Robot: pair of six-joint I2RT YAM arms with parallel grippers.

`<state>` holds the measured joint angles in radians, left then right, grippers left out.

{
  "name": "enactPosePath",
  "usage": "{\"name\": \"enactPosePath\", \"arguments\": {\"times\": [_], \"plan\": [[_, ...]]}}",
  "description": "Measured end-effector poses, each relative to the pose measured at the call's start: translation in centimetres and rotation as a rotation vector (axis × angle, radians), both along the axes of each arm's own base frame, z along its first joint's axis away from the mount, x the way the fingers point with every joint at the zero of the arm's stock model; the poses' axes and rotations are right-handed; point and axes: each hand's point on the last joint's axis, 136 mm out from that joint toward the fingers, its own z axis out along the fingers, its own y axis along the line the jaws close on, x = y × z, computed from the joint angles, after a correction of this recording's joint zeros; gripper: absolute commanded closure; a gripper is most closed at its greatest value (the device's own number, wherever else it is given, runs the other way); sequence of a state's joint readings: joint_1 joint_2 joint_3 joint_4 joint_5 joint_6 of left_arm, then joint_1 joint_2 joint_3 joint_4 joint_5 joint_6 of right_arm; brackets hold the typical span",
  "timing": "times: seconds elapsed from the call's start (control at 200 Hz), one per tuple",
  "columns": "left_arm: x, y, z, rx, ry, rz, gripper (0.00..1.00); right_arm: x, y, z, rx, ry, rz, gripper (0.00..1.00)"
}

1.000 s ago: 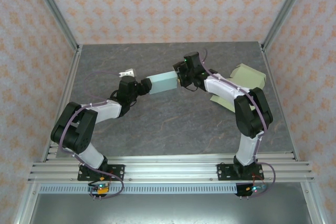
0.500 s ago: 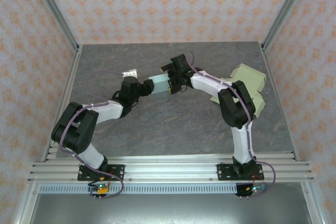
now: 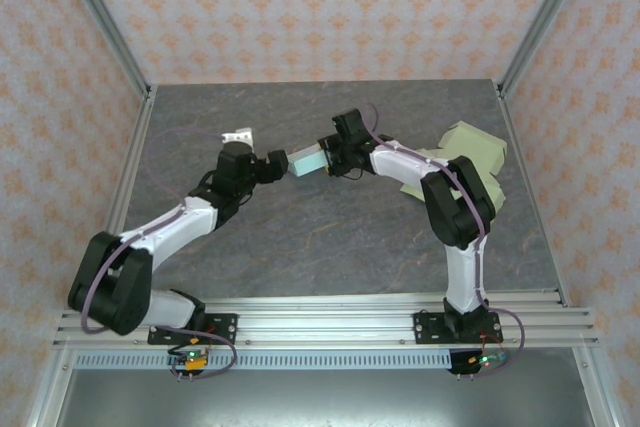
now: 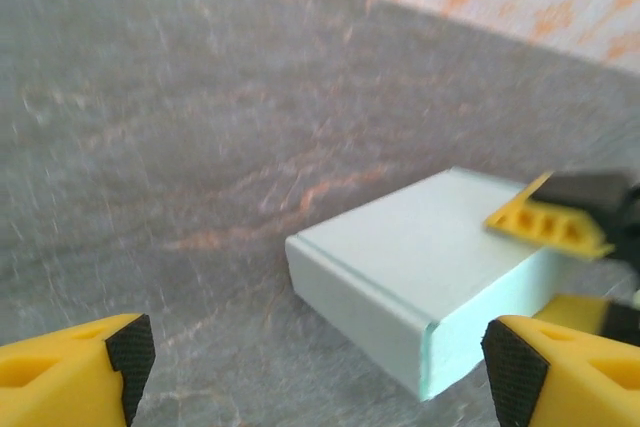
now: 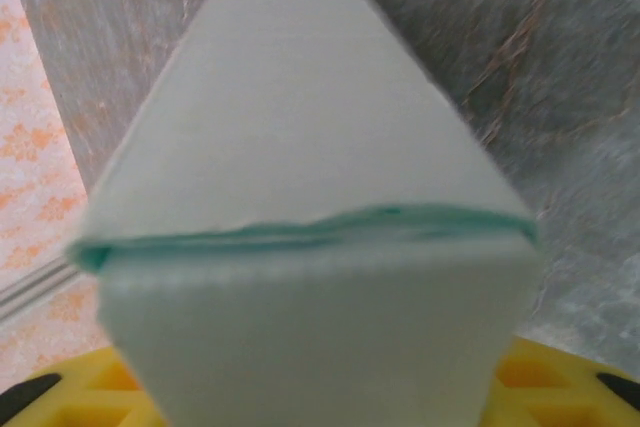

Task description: Fold the paper box

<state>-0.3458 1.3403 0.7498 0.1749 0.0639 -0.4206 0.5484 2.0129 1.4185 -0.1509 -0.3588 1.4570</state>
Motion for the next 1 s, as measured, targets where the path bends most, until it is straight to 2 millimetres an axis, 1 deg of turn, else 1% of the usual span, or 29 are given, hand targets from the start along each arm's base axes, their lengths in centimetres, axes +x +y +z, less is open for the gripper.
{"name": "enactPosePath", "arguments": {"times": [0.06,0.09,0.13,0.175,0.25,0.295,0.355,0.425,0.531,0.631,0.646,0.696,0.721,0.791,0.851,0.941,1.001], "plan": [[0.2,0.8,2.2,-0.009,-0.045,0.022,0.12,0.3,-0.4,-0.2,0.013,-0.007,-0.016,0.49],[0.2,1.3,2.9,-0.009,-0.06,0.038,0.12,0.5,-0.5,-0.2,0.019,-0.012,-0.024,0.49],[0.2,2.0,3.7,-0.005,-0.074,0.058,0.12,0.8,-0.8,-0.2,0.024,-0.02,-0.032,0.49],[0.2,2.8,3.9,0.002,-0.078,0.081,0.12,1.1,-1.1,-0.2,0.028,-0.026,-0.041,0.5],[0.0,3.8,3.4,0.015,-0.059,0.114,0.12,1.6,-1.7,-0.2,0.038,-0.034,-0.062,0.5],[-0.2,4.3,2.7,0.022,-0.039,0.129,0.12,2.0,-2.3,-0.2,0.047,-0.039,-0.081,0.5],[-0.6,4.8,1.7,0.032,-0.012,0.143,0.12,2.8,-3.4,-0.1,0.058,-0.049,-0.111,0.5],[-1.2,5.0,0.4,0.043,0.021,0.148,0.12,4.1,-5.3,0.0,0.065,-0.06,-0.157,0.5],[-1.8,5.4,-0.7,0.061,0.055,0.155,0.12,6.5,-9.3,0.6,0.07,-0.094,-0.248,0.49],[-1.9,5.6,-0.7,0.068,0.056,0.165,0.12,9.3,-14.3,1.2,0.072,-0.125,-0.351,0.49],[-1.9,5.6,-0.7,0.068,0.056,0.166,0.12,9.9,-15.4,1.2,0.073,-0.131,-0.372,0.49],[-1.9,5.7,-0.6,0.069,0.053,0.17,0.12,11.7,-17.8,1.5,0.078,-0.155,-0.419,0.49],[-2.0,5.7,-0.6,0.07,0.053,0.172,0.12,12.7,-19.4,1.4,0.077,-0.164,-0.447,0.48],[-2.2,5.9,-0.8,0.072,0.057,0.178,0.12,15.0,-22.8,1.1,0.072,-0.185,-0.502,0.46],[-2.4,6.1,-1.2,0.077,0.063,0.186,0.11,16.8,-25.6,0.5,0.06,-0.195,-0.541,0.42],[-2.9,6.4,-1.8,0.076,0.075,0.199,0.12,18.5,-28.7,-0.6,0.036,-0.195,-0.574,0.35],[-3.2,6.5,-2.3,0.078,0.085,0.205,0.12,18.7,-29.9,-1.3,0.018,-0.183,-0.58,0.32]]}}
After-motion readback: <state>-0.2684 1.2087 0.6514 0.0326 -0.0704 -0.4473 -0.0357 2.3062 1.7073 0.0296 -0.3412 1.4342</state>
